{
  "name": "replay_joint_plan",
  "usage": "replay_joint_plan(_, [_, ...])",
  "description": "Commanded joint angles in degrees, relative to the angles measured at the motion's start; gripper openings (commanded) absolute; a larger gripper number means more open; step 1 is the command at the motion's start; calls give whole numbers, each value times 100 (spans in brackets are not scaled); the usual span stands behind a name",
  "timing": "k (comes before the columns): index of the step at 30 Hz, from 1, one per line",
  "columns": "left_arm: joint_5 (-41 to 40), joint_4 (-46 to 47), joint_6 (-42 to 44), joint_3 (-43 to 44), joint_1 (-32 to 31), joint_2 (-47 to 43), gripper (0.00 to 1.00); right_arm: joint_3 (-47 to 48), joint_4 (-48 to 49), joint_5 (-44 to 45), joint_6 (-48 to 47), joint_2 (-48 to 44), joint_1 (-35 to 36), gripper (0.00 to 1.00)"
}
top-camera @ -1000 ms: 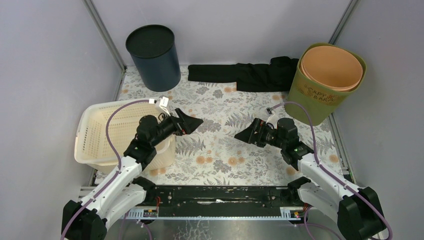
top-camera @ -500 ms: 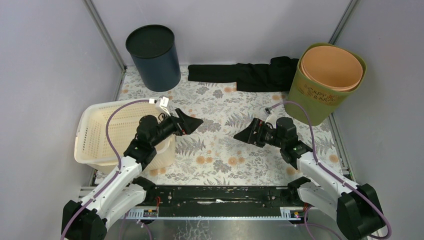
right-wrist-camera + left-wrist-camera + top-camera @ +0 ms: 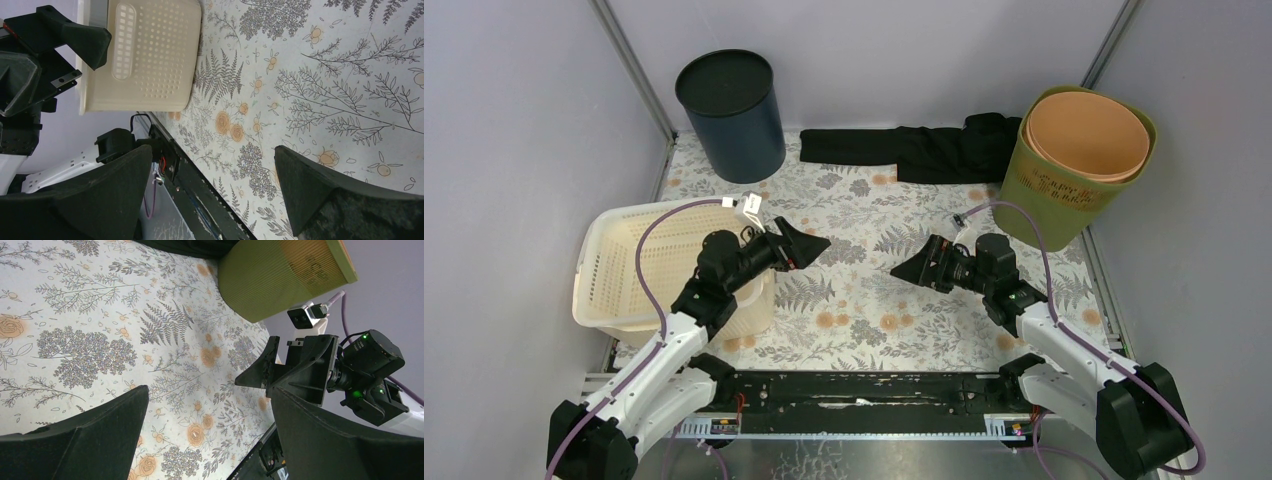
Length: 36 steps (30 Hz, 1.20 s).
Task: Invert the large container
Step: Move the container to the center of the board.
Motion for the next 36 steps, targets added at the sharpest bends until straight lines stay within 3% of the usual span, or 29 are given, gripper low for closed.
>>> replay_joint_plan(1, [-52,-115,156,81,29,-13,100,219,355,-207,26,-9,-8,99])
replay_joint_plan(20, [-168,-391,239,259,30,-111,100,192,395,-269,99,-134,-13,99])
replay_joint_plan(28, [-432,-1257,517,1021,24,-276,100,331,-151,-247,141,-886,-13,99])
replay_joint_plan(36, [-756,-2461,859,1928,32,-248,100,651,-1333,-142,42,-1842,-9,99])
